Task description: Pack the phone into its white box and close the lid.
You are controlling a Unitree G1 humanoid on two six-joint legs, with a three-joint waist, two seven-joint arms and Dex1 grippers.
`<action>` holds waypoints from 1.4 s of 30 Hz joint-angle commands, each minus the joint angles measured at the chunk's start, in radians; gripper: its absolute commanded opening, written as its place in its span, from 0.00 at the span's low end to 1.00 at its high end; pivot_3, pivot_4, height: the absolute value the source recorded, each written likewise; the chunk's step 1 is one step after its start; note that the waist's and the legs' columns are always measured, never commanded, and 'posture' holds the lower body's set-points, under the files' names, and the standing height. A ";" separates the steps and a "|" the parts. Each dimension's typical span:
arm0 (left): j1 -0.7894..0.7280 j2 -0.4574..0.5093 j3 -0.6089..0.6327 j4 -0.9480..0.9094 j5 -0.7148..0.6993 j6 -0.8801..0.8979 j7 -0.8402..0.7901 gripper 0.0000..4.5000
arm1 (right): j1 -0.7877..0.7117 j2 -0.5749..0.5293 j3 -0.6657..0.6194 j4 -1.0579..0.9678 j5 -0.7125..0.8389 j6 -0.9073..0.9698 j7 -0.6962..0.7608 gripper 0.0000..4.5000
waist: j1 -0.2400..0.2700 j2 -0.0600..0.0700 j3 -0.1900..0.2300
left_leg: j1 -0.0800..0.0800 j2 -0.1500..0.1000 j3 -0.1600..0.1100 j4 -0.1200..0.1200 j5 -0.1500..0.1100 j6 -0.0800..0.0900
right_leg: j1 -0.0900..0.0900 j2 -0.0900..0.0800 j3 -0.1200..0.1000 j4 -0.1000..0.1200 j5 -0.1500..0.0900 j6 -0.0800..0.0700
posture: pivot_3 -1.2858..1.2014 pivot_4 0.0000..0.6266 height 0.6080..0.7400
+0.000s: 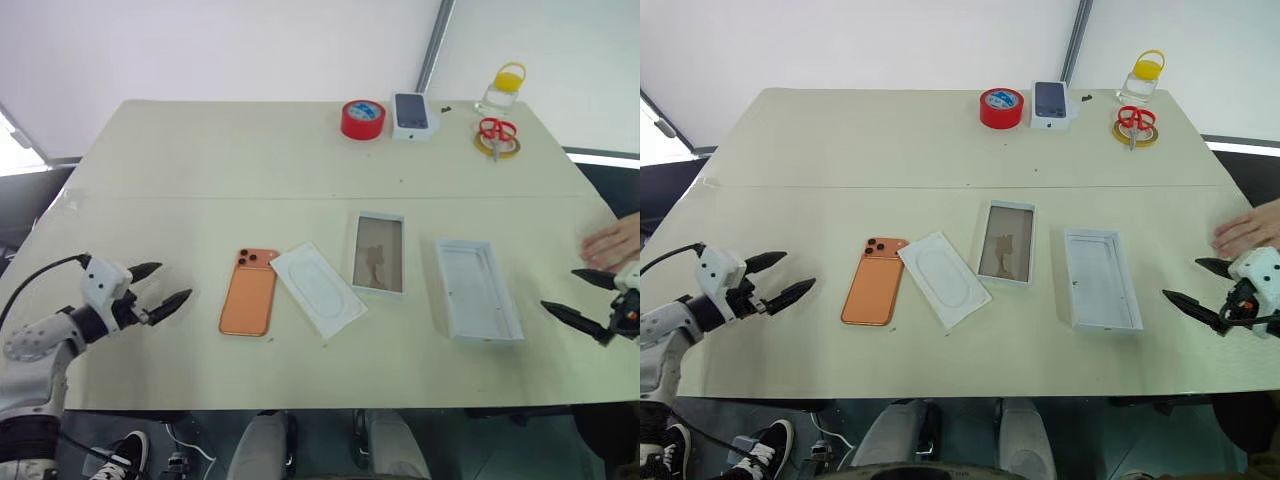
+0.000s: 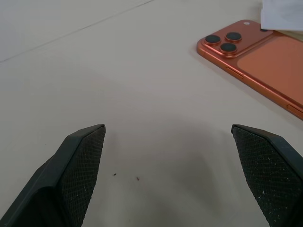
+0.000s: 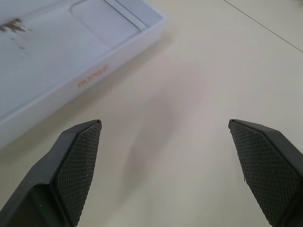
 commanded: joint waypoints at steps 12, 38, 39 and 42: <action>0.013 0.012 0.042 -0.072 0.012 -0.030 0.059 0.99 | -0.057 0.011 0.020 0.007 -0.008 -0.030 -0.007 1.00 | 0.001 0.001 0.000 | 0.000 0.000 0.000 0.000 0.000 0.000 | 0.000 0.000 0.000 0.000 0.000 0.000 | 0.52 0.24 1.00; -0.044 -0.073 -0.143 -0.558 -0.283 0.698 0.240 0.99 | -0.156 0.202 0.232 -0.600 0.021 0.202 -0.131 1.00 | 0.005 0.001 0.001 | -0.001 0.000 -0.001 0.000 0.000 0.000 | 0.000 0.001 0.000 0.000 0.000 0.001 | 0.52 0.24 1.00; -0.055 -0.079 -0.142 -0.570 -0.307 0.749 0.262 0.99 | -0.159 0.211 0.242 -0.617 0.021 0.212 -0.136 1.00 | 0.003 0.001 0.001 | -0.001 0.000 -0.002 0.000 0.000 0.000 | 0.000 0.001 0.000 0.000 0.000 0.001 | 0.52 0.24 1.00; -0.090 -0.123 -0.162 -0.621 -0.405 0.934 0.348 0.99 | -0.166 0.244 0.278 -0.666 0.022 0.232 -0.141 1.00 | 0.000 0.001 0.001 | -0.001 -0.001 -0.001 0.000 0.000 0.000 | 0.000 0.001 0.000 0.000 0.001 0.003 | 0.52 0.24 1.00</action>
